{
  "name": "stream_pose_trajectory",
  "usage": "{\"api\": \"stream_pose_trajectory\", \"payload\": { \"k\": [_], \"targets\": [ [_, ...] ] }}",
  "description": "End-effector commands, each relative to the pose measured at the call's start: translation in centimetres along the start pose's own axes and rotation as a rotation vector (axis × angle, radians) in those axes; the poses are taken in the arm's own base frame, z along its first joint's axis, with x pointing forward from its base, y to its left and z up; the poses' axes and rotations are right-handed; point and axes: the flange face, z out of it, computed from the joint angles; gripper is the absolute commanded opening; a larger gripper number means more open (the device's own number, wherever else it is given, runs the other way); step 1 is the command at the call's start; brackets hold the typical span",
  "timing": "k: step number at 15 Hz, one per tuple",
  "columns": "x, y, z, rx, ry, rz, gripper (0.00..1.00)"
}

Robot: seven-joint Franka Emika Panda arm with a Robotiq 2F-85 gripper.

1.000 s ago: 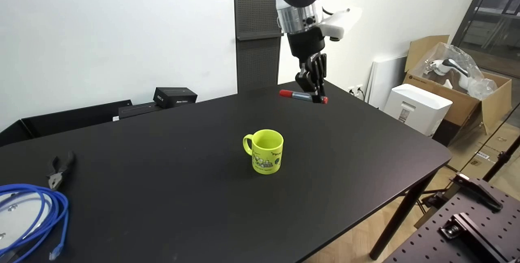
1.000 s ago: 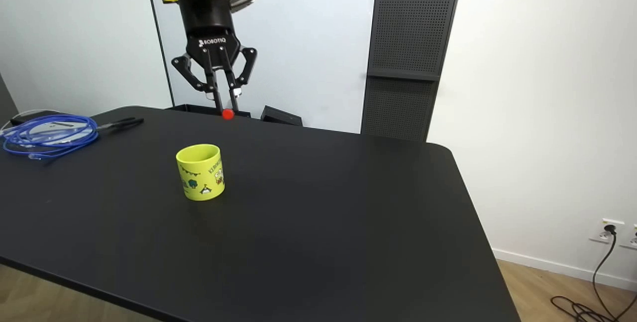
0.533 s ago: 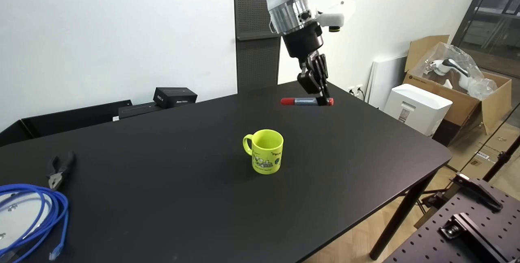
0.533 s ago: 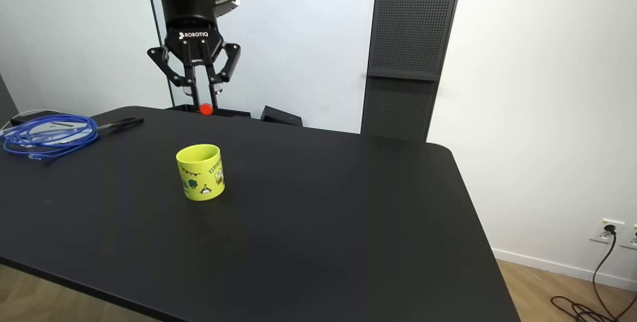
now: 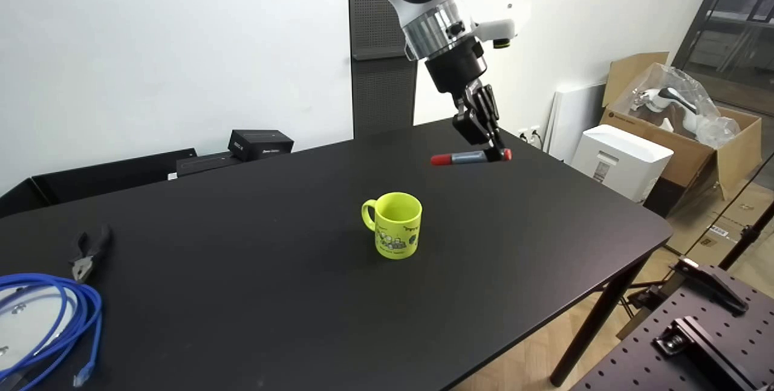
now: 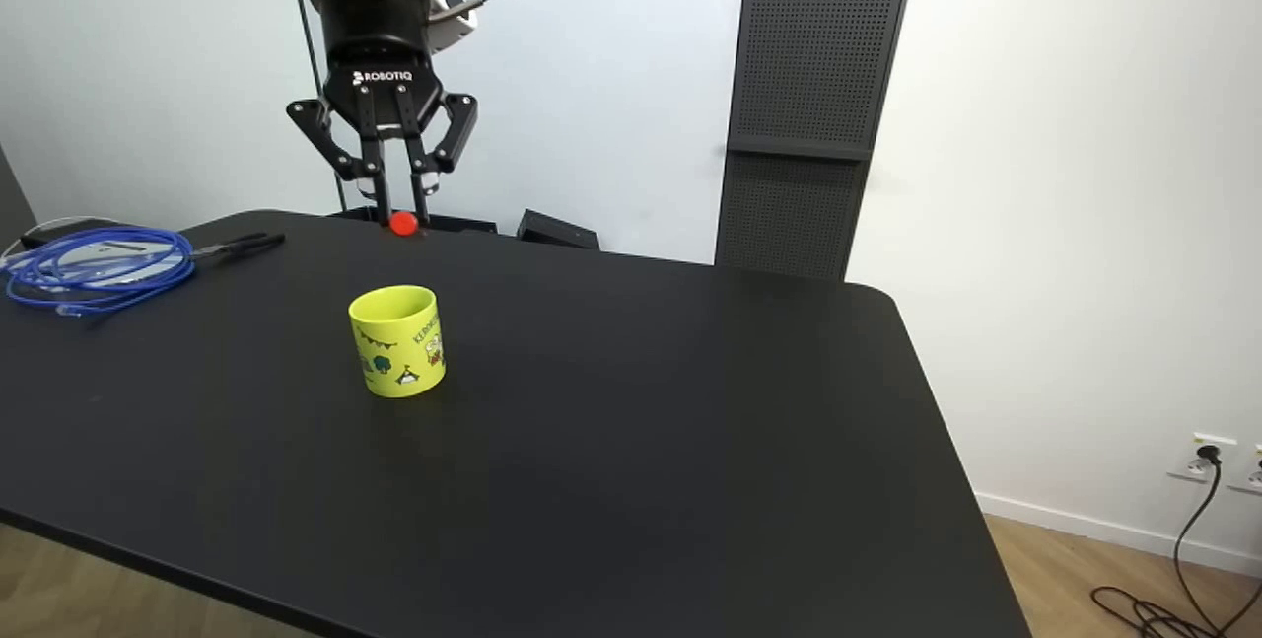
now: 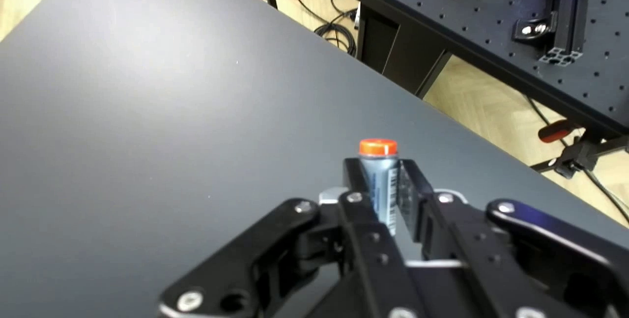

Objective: Put the marker in the mug

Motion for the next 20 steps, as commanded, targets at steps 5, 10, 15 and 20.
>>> {"api": "stream_pose_trajectory", "payload": {
  "k": [5, 10, 15, 20],
  "targets": [
    [4.1, -0.3, -1.1, -0.024, -0.186, -0.055, 0.05],
    [7.9, -1.4, -0.9, -0.038, -0.213, -0.127, 0.05],
    [11.2, -2.0, 0.1, -0.04, -0.233, -0.182, 0.05],
    [13.4, -2.1, 1.0, -0.043, -0.251, -0.214, 0.05]
  ]
}}
